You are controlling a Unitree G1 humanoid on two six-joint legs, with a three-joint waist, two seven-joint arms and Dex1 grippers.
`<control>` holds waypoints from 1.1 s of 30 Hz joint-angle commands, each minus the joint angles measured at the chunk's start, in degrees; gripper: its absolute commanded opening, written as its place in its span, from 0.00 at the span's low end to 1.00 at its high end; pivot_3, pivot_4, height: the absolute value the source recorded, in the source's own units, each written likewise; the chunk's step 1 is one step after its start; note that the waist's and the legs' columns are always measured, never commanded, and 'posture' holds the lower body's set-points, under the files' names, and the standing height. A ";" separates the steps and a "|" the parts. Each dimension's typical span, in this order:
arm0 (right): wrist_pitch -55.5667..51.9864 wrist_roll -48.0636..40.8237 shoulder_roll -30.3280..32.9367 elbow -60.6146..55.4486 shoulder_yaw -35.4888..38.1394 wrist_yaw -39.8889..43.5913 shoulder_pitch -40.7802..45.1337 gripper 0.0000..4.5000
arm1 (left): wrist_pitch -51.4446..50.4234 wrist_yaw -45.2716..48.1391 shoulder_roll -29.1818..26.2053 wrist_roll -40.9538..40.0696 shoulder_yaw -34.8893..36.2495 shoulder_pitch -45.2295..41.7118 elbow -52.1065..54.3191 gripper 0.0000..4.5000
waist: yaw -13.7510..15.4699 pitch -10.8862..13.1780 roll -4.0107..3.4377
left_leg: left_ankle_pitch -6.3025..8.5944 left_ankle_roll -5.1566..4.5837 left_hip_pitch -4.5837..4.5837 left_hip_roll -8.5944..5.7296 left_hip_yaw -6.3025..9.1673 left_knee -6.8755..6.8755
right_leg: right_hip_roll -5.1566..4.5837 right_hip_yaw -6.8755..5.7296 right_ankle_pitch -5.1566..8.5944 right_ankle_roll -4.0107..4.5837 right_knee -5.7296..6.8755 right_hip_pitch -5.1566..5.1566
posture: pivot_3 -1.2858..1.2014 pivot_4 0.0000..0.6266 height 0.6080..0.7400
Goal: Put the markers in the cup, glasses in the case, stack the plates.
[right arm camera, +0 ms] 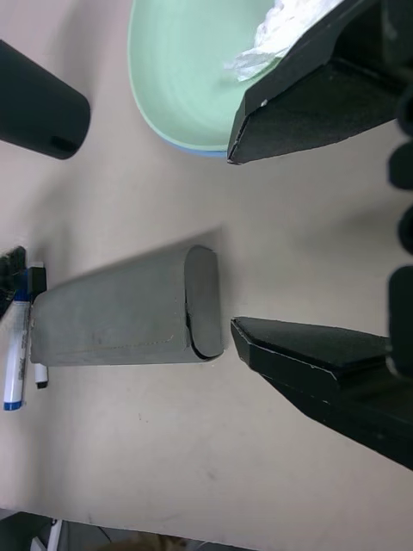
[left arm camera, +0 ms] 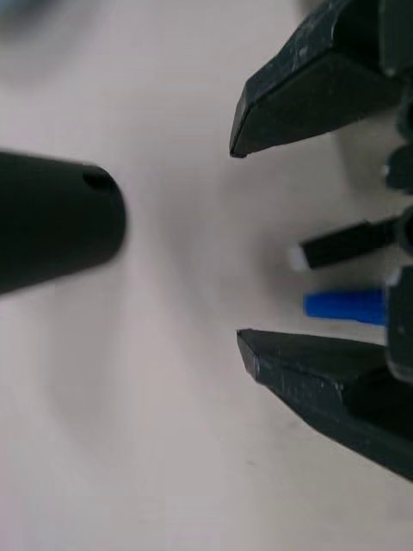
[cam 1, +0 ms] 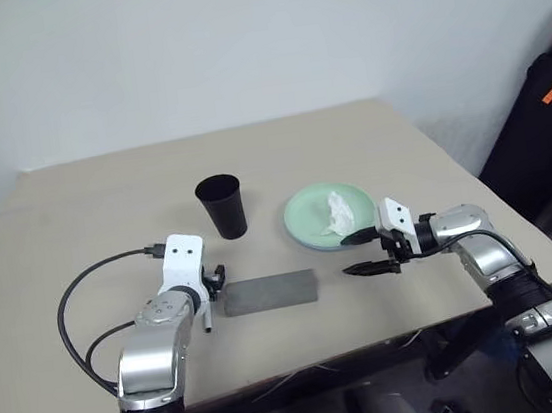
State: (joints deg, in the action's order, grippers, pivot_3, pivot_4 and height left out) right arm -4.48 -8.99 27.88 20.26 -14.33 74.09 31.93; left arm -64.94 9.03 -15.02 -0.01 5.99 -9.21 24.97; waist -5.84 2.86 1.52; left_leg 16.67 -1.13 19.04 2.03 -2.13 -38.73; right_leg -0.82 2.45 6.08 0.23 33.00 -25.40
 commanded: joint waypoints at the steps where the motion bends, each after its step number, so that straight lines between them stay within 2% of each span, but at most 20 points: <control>1: 1.36 -0.36 -0.19 -0.34 0.81 0.24 2.14 0.68 | -4.36 -2.98 2.02 0.37 1.94 -1.93 3.85 0.71 | 0.00 0.00 0.00 | 0.00 0.00 0.00 0.00 0.00 0.00 | 0.00 0.01 0.00 0.00 -0.01 0.00 | 0.52 0.00 1.00; 14: 1.94 -0.26 -0.44 0.09 0.93 -0.66 2.07 0.68 | -9.22 -2.46 2.57 -1.38 -1.28 -2.03 4.74 0.71 | -0.01 0.00 0.00 | 0.01 0.01 -0.01 -0.02 0.01 0.04 | 0.00 0.01 0.00 0.00 -0.04 0.00 | 0.52 0.00 1.00; 33: 1.73 -0.45 -0.52 -0.16 1.20 -1.23 2.42 0.68 | -11.94 -2.25 4.73 -2.55 1.71 -6.70 -3.51 0.71 | 0.02 0.00 0.00 | 0.01 0.02 0.00 -0.05 0.06 0.04 | -0.02 0.01 0.01 -0.01 -0.07 0.04 | 0.52 0.00 1.00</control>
State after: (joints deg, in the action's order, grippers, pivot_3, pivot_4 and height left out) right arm -3.50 -8.90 27.35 21.06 -14.33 72.97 32.69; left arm -76.38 6.37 -10.74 -1.27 7.83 -14.80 21.98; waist -5.82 2.86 1.52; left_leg 16.68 -1.11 19.04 1.98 -2.06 -38.69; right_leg -0.83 2.46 6.09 0.22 32.93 -25.35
